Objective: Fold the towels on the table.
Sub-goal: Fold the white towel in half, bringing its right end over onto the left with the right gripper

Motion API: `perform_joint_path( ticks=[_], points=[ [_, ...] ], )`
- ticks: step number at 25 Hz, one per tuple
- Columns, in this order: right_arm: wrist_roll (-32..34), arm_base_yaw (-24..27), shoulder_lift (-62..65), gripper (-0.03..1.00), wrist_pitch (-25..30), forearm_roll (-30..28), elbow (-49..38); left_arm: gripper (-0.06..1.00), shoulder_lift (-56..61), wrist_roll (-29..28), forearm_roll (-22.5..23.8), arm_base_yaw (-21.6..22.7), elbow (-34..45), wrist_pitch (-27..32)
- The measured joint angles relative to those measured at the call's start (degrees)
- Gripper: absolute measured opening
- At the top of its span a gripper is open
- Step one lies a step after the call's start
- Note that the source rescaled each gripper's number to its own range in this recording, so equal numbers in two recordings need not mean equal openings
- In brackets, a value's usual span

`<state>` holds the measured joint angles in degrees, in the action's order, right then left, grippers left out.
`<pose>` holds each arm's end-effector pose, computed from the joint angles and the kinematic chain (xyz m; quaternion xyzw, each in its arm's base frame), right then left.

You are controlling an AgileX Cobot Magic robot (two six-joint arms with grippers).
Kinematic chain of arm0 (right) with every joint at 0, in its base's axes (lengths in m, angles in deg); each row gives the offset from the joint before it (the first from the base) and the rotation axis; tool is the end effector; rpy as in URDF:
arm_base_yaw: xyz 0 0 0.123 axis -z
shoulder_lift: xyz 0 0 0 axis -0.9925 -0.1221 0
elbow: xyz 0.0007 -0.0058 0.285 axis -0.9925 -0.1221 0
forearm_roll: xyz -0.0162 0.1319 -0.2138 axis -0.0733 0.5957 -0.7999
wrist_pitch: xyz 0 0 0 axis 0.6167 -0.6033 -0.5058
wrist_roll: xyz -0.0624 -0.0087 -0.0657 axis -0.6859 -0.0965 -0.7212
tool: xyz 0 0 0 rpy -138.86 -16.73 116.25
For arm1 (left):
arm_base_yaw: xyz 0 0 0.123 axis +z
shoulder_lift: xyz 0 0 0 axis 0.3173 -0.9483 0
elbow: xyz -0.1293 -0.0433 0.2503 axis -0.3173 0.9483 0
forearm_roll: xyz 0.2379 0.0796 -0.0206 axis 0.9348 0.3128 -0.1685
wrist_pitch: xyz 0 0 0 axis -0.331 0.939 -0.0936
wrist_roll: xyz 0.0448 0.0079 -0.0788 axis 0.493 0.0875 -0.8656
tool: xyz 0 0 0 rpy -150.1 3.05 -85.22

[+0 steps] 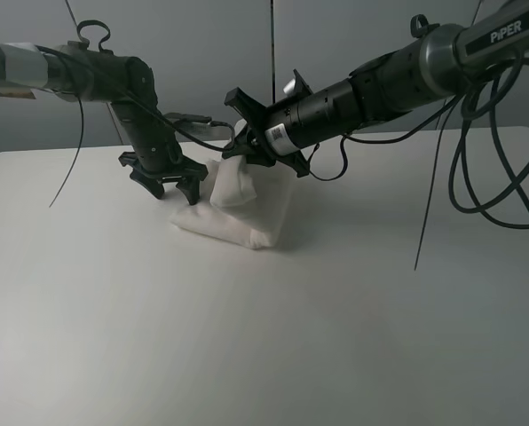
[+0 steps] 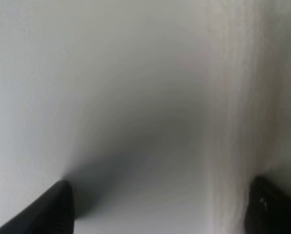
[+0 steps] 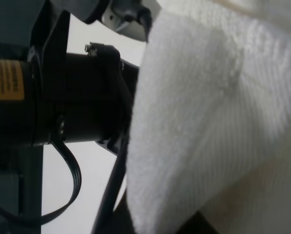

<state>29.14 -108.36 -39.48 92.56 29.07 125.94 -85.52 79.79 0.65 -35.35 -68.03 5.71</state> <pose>0.3774 0.2400 0.1439 0.0390 0.8778 0.4590 0.1314 0.4597 -0.1459 0.0933 0.1825 0.9809 -0.0409 0.0528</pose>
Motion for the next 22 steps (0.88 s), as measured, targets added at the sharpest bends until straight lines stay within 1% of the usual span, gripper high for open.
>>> perform_joint_path(
  ticks=[4,9,13,16,22],
  points=[
    [-2.62,-0.44,-1.69,0.02,-0.26,3.05,0.52,0.91,0.0,0.26,-0.25,0.04,0.0,0.0],
    [-7.97,-0.57,-2.04,0.02,-0.34,8.67,0.52,0.91,0.0,1.41,-1.41,0.13,0.0,0.21],
    [-9.4,-0.57,-2.04,0.02,-0.45,9.81,0.52,0.91,0.0,2.94,-3.45,0.17,-0.27,0.87],
    [-9.4,-0.57,-2.04,0.02,-0.56,9.92,0.52,0.91,-0.51,3.35,-4.44,0.17,-2.0,3.52],
    [-9.48,-0.57,-2.04,0.02,-0.8,10.05,0.52,0.91,-1.69,3.81,-5.16,0.17,-7.98,9.57]
  ],
)
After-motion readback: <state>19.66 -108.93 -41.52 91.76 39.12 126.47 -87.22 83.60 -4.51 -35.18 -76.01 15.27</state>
